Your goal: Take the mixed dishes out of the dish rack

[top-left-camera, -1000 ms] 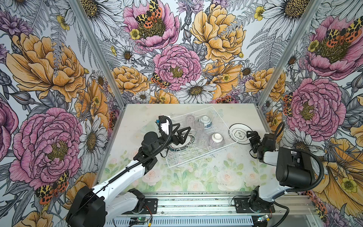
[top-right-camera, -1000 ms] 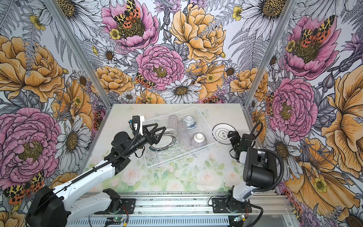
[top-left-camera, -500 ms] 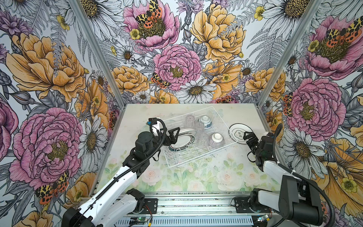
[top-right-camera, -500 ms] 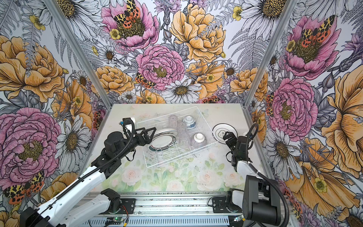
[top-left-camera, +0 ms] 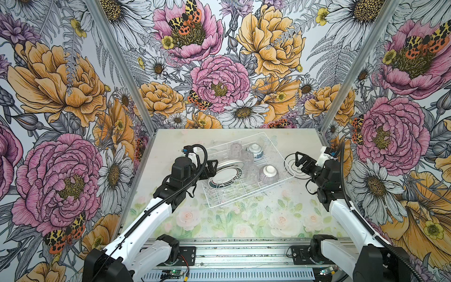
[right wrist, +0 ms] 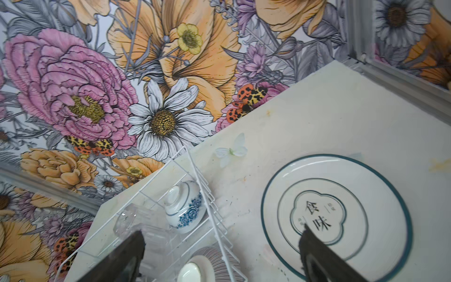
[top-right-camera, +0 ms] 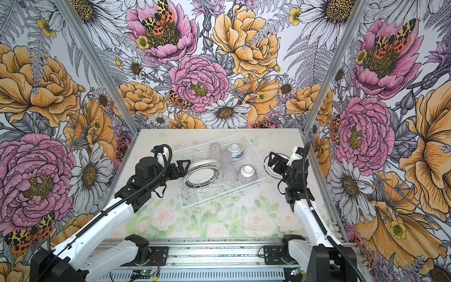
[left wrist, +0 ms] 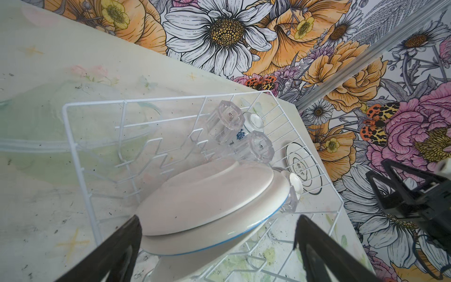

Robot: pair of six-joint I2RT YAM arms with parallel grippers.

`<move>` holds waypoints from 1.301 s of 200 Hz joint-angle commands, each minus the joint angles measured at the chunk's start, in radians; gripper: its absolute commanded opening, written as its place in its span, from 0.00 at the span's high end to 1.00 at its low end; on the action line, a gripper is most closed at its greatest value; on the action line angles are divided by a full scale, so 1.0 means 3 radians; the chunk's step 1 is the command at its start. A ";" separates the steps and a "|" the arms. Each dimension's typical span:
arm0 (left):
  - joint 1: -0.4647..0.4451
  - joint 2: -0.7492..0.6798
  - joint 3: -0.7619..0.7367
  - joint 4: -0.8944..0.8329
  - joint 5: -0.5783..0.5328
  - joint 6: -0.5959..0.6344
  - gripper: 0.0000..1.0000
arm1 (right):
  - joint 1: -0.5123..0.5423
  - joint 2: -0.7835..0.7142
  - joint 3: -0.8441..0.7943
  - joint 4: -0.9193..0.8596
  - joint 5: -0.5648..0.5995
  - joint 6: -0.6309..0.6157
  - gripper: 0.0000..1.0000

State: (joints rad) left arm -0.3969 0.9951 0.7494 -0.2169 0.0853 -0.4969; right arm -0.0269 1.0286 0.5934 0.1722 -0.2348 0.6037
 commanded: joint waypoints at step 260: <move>-0.0217 -0.0333 -0.0116 -0.0304 0.0309 0.0430 0.01 | 0.1322 0.0858 0.1376 0.0108 -0.0784 -0.0288 0.01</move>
State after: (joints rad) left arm -0.4538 0.8806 0.7200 -0.3328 0.1730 -0.4137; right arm 0.3637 1.2694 0.9512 0.1764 -0.4400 0.5297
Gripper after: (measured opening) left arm 0.986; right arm 0.995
